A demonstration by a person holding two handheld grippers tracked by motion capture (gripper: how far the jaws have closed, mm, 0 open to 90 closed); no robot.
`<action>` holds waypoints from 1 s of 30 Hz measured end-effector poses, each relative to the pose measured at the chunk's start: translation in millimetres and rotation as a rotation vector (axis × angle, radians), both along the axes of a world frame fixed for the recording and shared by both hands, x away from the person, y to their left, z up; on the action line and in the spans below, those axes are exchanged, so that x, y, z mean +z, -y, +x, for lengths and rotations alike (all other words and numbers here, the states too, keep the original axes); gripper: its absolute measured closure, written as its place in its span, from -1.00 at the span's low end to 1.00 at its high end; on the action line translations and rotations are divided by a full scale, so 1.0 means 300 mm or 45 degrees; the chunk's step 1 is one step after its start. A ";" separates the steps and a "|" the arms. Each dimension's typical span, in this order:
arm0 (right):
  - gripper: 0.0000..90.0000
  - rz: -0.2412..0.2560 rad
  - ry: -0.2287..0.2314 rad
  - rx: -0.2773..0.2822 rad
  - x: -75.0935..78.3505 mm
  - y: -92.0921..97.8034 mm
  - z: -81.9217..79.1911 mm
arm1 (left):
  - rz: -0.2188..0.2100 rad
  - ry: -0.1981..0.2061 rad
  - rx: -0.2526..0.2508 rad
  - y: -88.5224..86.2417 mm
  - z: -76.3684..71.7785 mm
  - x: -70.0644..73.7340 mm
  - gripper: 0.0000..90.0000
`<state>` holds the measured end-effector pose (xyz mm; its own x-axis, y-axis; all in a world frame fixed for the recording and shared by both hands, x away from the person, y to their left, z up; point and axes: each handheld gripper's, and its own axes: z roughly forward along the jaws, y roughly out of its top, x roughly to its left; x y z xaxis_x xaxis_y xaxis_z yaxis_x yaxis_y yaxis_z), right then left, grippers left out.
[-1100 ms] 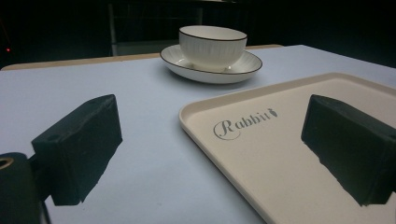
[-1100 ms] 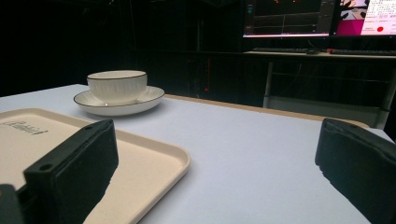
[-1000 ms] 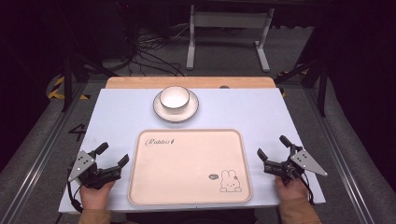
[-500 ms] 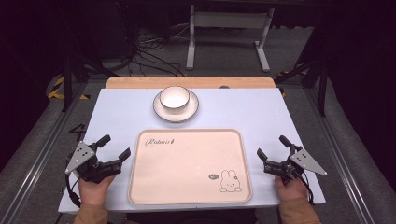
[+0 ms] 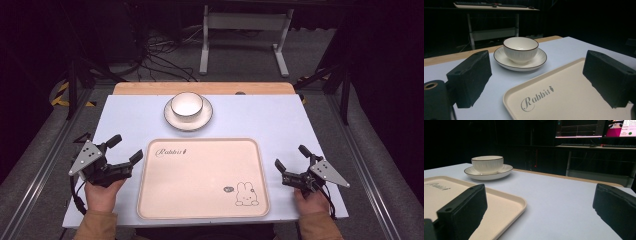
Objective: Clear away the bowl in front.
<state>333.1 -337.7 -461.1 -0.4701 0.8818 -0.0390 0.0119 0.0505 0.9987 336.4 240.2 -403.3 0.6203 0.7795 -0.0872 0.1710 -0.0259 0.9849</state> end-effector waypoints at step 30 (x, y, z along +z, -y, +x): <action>-1.00 0.002 0.007 -0.002 0.000 0.000 -0.002 | -0.035 -0.088 -0.030 0.100 0.344 0.061 -0.86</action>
<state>332.5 -337.6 -461.3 -0.4686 0.8825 -0.0400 0.0062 0.0486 0.9988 439.5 210.3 -385.0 0.6303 0.7615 -0.1512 0.2380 -0.0041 0.9713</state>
